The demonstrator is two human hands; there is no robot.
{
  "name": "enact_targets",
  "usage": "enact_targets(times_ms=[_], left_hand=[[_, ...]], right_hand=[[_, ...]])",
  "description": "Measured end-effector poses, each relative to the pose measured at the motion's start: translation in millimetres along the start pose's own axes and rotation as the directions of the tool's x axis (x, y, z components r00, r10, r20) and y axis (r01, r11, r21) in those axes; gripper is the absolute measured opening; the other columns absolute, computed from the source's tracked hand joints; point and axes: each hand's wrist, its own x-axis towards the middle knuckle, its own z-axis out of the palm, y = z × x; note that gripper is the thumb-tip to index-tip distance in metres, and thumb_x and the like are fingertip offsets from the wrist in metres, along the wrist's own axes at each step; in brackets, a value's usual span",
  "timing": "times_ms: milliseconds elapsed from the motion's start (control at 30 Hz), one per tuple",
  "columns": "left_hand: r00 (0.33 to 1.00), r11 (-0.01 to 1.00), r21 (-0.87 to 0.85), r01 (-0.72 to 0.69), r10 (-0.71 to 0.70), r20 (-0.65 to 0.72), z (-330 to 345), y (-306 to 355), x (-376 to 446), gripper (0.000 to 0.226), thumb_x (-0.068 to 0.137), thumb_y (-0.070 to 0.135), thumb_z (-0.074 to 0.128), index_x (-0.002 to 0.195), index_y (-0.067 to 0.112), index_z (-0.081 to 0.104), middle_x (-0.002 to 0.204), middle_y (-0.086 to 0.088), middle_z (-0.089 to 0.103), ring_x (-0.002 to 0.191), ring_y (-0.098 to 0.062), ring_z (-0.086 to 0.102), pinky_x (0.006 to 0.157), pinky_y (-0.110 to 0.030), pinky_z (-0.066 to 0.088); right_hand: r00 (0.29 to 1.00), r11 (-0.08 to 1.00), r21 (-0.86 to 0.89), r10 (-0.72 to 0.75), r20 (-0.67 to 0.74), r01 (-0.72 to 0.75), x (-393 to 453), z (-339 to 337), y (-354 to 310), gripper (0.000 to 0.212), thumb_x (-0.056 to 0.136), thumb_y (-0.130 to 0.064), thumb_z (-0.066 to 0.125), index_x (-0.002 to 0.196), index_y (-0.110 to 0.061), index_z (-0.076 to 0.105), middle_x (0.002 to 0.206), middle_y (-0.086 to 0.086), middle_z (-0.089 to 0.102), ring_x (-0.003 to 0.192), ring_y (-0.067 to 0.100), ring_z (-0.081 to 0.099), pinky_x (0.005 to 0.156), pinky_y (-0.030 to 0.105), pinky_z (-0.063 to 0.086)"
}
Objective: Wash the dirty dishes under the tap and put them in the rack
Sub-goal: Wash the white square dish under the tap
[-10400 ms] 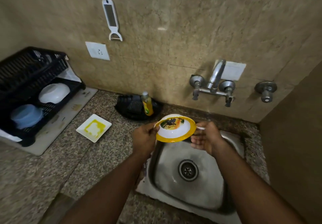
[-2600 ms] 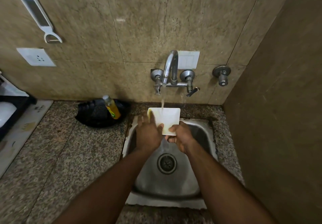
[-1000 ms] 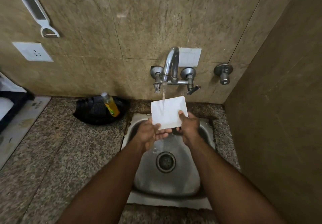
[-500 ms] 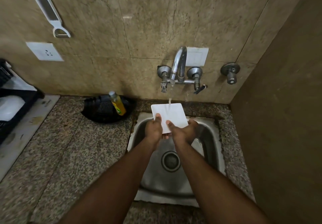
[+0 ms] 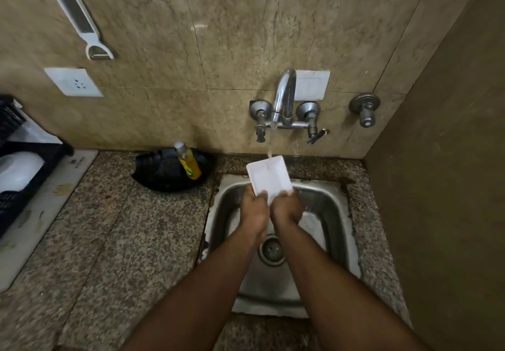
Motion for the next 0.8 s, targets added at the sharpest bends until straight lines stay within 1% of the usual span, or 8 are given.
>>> enact_targets(times_ms=[67,167,233,300,400,600,733,800], left_hand=[[1.000,0.999,-0.042,0.013,-0.014,-0.009,-4.0,6.7,4.8,0.024,0.107,0.014,0.049,0.128,0.011,0.059,0.120,-0.011,0.072,0.101,-0.023,0.072,0.090,-0.041,0.060],[0.998,0.995,-0.074,0.064,-0.062,0.027,-18.6,9.4,7.8,0.024,0.110,0.030,0.045,0.118,0.015,0.062,0.106,-0.002,0.076,0.090,-0.016,0.075,0.075,-0.032,0.060],[0.994,0.992,-0.084,0.094,-0.089,0.057,-26.9,3.8,10.1,0.030,0.110,0.035,0.045,0.121,0.015,0.064,0.108,-0.003,0.076,0.096,-0.020,0.075,0.082,-0.036,0.061],[0.994,0.994,-0.068,0.091,-0.086,0.070,-29.5,-2.1,10.0,0.028,0.110,0.034,0.046,0.115,0.016,0.066,0.109,-0.004,0.076,0.101,-0.021,0.073,0.093,-0.040,0.057],[0.995,0.990,-0.113,0.083,-0.076,0.064,-29.5,0.4,7.4,0.025,0.110,0.030,0.046,0.106,0.016,0.067,0.107,-0.003,0.075,0.100,-0.018,0.071,0.096,-0.039,0.054],[0.996,0.986,-0.140,0.092,-0.089,0.024,-52.1,-1.8,17.3,0.036,0.108,0.037,0.048,0.130,0.012,0.062,0.123,-0.012,0.072,0.116,-0.031,0.068,0.108,-0.049,0.049],[0.990,0.974,-0.185,0.133,-0.121,0.071,-54.6,0.0,14.5,0.028,0.108,0.030,0.049,0.122,0.013,0.066,0.110,-0.008,0.076,0.103,-0.028,0.072,0.101,-0.048,0.054],[0.984,0.970,-0.187,0.155,-0.135,0.114,-55.7,6.3,14.2,0.023,0.108,0.029,0.051,0.114,0.014,0.067,0.111,-0.011,0.076,0.103,-0.030,0.072,0.097,-0.049,0.055]], right_hand=[[0.985,0.995,0.048,-0.096,0.141,0.090,-9.8,8.6,2.9,0.059,0.107,-0.038,0.035,0.159,-0.014,0.021,0.158,0.023,0.031,0.140,0.036,0.042,0.112,0.042,0.038],[0.935,0.983,-0.123,-0.089,0.344,0.139,-16.8,14.7,13.4,0.067,0.105,-0.050,0.027,0.162,-0.028,0.001,0.167,0.020,-0.006,0.155,0.034,0.009,0.119,0.046,0.027],[0.925,0.946,-0.238,-0.125,0.358,0.219,-15.8,16.4,19.2,0.069,0.104,-0.053,0.025,0.162,-0.027,-0.003,0.165,0.015,-0.027,0.154,0.031,-0.020,0.124,0.053,0.012],[0.922,0.920,-0.291,-0.152,0.355,0.264,-12.9,18.1,18.8,0.072,0.104,-0.053,0.022,0.161,-0.020,-0.009,0.163,0.009,-0.033,0.151,0.025,-0.031,0.124,0.057,0.001],[0.914,0.914,-0.285,-0.173,0.368,0.288,-5.0,21.9,11.4,0.075,0.105,-0.054,0.017,0.159,-0.013,-0.015,0.165,0.006,-0.029,0.152,0.021,-0.026,0.124,0.055,-0.002],[0.840,0.870,-0.322,-0.169,0.516,0.373,-24.2,36.1,17.3,0.078,0.104,-0.055,0.019,0.160,-0.010,-0.012,0.164,0.007,-0.029,0.153,0.023,-0.025,0.124,0.056,0.002],[0.932,0.938,-0.282,-0.093,0.351,0.200,1.2,28.5,5.9,0.079,0.104,-0.054,0.023,0.160,-0.012,-0.015,0.167,0.006,-0.024,0.156,0.024,-0.015,0.123,0.056,0.007],[0.963,0.932,-0.318,-0.091,0.254,0.172,24.0,21.0,0.3,0.074,0.104,-0.056,0.024,0.161,-0.011,0.010,0.169,0.013,0.006,0.155,0.032,0.013,0.121,0.055,0.023]])
